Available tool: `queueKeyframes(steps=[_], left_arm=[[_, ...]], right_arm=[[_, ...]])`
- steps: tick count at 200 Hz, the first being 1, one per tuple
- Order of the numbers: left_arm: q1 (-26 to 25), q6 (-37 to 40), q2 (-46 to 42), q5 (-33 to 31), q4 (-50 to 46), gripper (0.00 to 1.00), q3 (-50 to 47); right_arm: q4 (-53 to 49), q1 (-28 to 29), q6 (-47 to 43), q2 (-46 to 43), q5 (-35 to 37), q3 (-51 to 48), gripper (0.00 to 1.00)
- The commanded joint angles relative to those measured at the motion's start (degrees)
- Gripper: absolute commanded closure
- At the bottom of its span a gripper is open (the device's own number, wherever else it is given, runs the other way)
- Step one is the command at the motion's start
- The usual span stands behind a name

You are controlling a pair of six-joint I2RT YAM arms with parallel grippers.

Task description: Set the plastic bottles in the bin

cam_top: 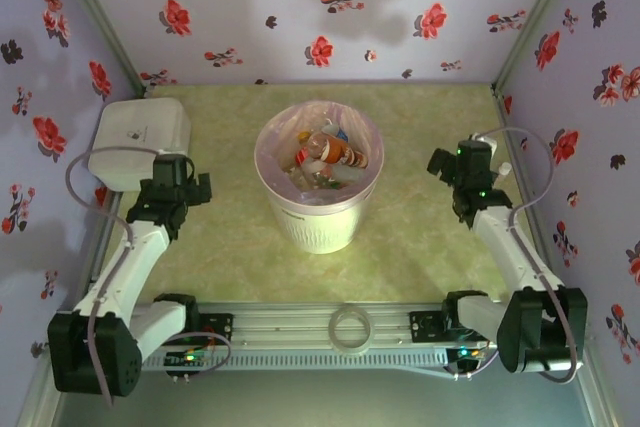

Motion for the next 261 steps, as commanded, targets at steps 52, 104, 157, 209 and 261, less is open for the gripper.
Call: queueKeyframes(steps=[52, 104, 157, 209, 261], left_arm=[[1.4, -1.1, 11.4, -1.5, 42.1, 0.00, -13.1], [1.5, 2.8, 19.6, 0.0, 52.9, 0.00, -13.6], [3.0, 5.7, 27.3, 1.6, 61.1, 0.00, -12.7], [4.5, 4.7, 29.2, 4.7, 69.6, 0.00, -16.9], [4.6, 4.8, 29.5, 4.7, 70.4, 0.00, -17.0]], right_arm=[[29.7, -0.1, -5.0, 9.2, 11.1, -13.6, 0.01], [42.5, -0.1, -6.4, 12.5, 12.0, -17.1, 0.01], [53.2, -0.1, -11.6, 17.1, 13.2, -18.4, 0.01], [60.0, -0.1, -14.0, 23.4, 6.3, -19.5, 0.01], [58.8, -0.9, -12.7, 24.3, 7.0, -18.4, 0.01]])
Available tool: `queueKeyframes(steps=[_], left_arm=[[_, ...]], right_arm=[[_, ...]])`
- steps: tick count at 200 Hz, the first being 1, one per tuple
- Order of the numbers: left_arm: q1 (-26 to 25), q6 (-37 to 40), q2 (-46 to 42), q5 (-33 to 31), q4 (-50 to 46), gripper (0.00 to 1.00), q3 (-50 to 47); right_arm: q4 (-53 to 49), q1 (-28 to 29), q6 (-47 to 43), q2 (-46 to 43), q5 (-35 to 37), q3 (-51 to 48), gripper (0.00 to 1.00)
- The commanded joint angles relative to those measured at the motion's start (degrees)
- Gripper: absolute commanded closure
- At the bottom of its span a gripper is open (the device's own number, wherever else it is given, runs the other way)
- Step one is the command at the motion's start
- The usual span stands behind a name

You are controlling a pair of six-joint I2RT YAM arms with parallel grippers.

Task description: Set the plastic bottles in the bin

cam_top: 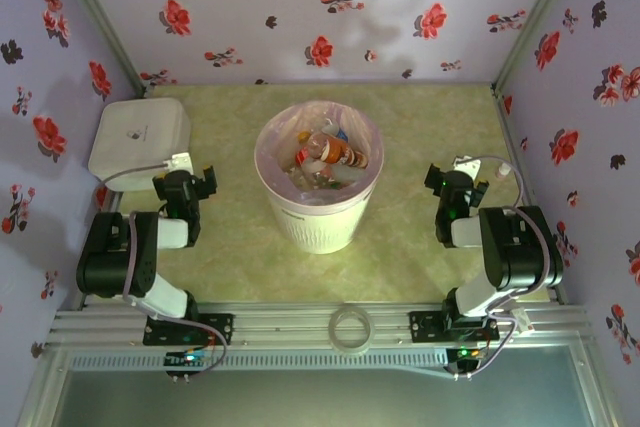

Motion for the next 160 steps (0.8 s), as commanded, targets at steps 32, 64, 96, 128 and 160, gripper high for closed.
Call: queueKeyframes(steps=[32, 64, 96, 128, 160], left_arm=[[0.4, 0.8, 0.5, 0.3, 3.8, 0.00, -0.2], [0.4, 0.8, 0.6, 0.2, 3.8, 0.00, -0.3], [0.4, 0.9, 0.5, 0.3, 3.8, 0.00, -0.2], [0.5, 0.9, 0.5, 0.2, 3.7, 0.00, -0.2], [0.4, 0.9, 0.5, 0.3, 3.8, 0.00, -0.2]], right_arm=[[0.4, -0.5, -0.3, -0.5, -0.6, 0.8, 0.01], [0.9, -0.5, -0.4, -0.3, -0.6, 0.7, 0.01], [1.2, -0.5, -0.5, -0.1, -0.6, 0.6, 0.01], [1.3, -0.5, -0.5, -0.1, -0.6, 0.7, 0.01], [-0.6, -0.4, -0.8, 0.5, -1.4, 2.0, 0.01]])
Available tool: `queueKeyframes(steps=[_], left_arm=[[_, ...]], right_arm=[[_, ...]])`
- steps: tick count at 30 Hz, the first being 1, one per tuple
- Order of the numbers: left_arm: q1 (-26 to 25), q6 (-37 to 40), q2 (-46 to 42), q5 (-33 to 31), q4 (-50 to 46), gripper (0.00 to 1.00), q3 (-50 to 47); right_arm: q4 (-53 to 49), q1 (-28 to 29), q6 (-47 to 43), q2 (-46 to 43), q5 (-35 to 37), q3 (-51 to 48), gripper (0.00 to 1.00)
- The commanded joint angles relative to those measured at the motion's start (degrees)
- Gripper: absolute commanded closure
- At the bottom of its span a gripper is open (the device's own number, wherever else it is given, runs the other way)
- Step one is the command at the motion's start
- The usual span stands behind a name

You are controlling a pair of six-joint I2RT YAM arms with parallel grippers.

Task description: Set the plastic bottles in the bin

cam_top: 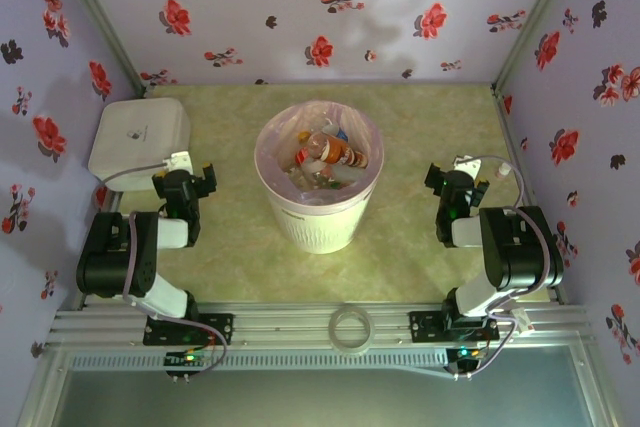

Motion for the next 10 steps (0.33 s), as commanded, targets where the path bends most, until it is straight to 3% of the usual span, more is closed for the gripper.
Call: queueKeyframes(steps=[1, 10], left_arm=[[0.4, 0.8, 0.5, 0.3, 2.6, 0.00, -0.2], [0.4, 0.9, 0.5, 0.1, 2.7, 0.00, -0.2]], right_arm=[[-0.4, -0.2, -0.8, 0.5, -0.8, 1.8, 0.01], [1.0, -0.2, -0.9, 0.0, -0.8, 0.7, 0.01]])
